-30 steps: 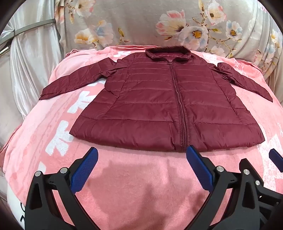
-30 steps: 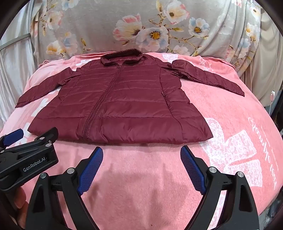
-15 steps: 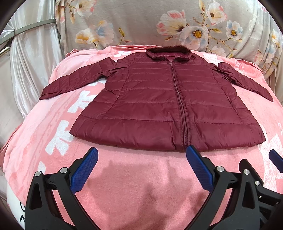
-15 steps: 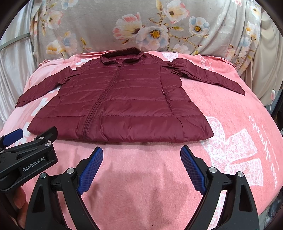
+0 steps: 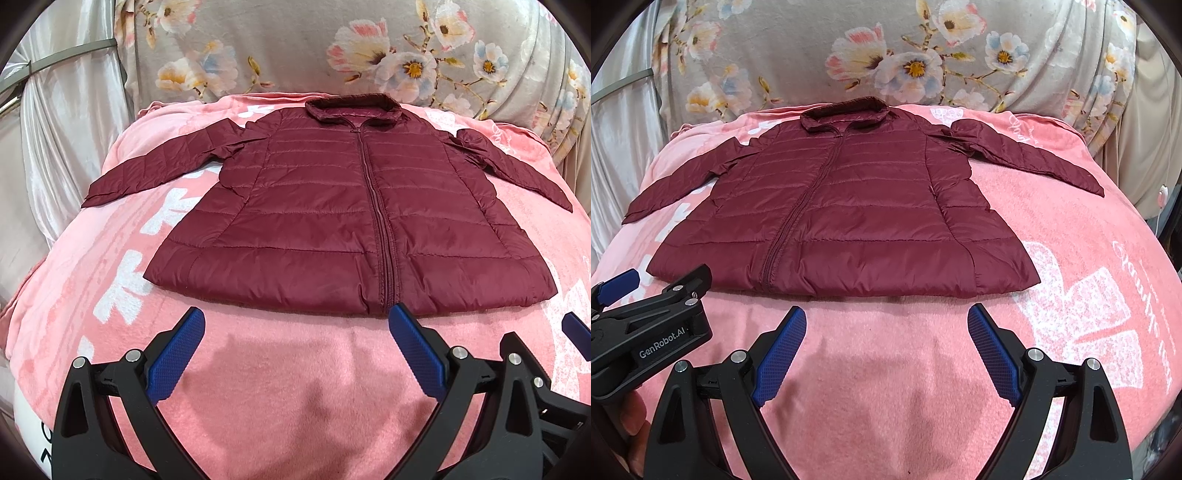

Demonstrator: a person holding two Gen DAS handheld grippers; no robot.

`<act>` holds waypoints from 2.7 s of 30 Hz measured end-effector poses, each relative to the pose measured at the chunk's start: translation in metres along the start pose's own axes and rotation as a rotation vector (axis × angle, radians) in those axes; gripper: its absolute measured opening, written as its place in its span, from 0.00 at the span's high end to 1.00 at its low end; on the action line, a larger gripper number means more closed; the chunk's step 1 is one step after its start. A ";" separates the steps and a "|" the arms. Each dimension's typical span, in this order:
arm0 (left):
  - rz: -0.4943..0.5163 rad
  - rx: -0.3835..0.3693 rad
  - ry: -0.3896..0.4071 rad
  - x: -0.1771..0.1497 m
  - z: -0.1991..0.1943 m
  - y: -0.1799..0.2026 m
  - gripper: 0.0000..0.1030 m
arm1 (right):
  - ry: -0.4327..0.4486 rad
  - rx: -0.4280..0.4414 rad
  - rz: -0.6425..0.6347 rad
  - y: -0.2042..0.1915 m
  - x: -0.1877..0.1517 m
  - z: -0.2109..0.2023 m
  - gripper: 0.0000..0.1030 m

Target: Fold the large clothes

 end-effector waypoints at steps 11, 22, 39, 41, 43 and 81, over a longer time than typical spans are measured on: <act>0.000 0.001 -0.003 -0.003 0.004 -0.003 0.06 | -0.001 0.000 0.001 0.000 -0.001 0.000 0.16; 0.002 0.003 -0.002 -0.004 0.005 -0.003 0.06 | -0.001 0.001 0.002 -0.001 -0.002 0.001 0.16; 0.000 0.003 -0.001 -0.004 0.006 -0.005 0.06 | 0.000 0.002 -0.002 -0.003 -0.002 0.001 0.16; 0.000 0.004 -0.001 -0.004 0.006 -0.005 0.06 | 0.001 0.002 -0.003 -0.003 0.000 0.000 0.16; -0.001 0.003 -0.001 -0.004 0.007 -0.007 0.06 | 0.000 0.003 -0.005 -0.004 0.000 0.000 0.16; -0.112 0.065 -0.001 0.038 0.060 -0.054 0.05 | 0.062 -0.228 0.303 0.242 0.105 0.087 0.16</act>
Point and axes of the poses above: each gripper's, at about its wrist camera, not at the fingertips, and z roughly the way its jaws point, y to its right, x to its top, the point moved 10 cm from there along z, roughly the way its jaws point, and after that the axes turned 6 degrees about y, right-handed, at the moved point
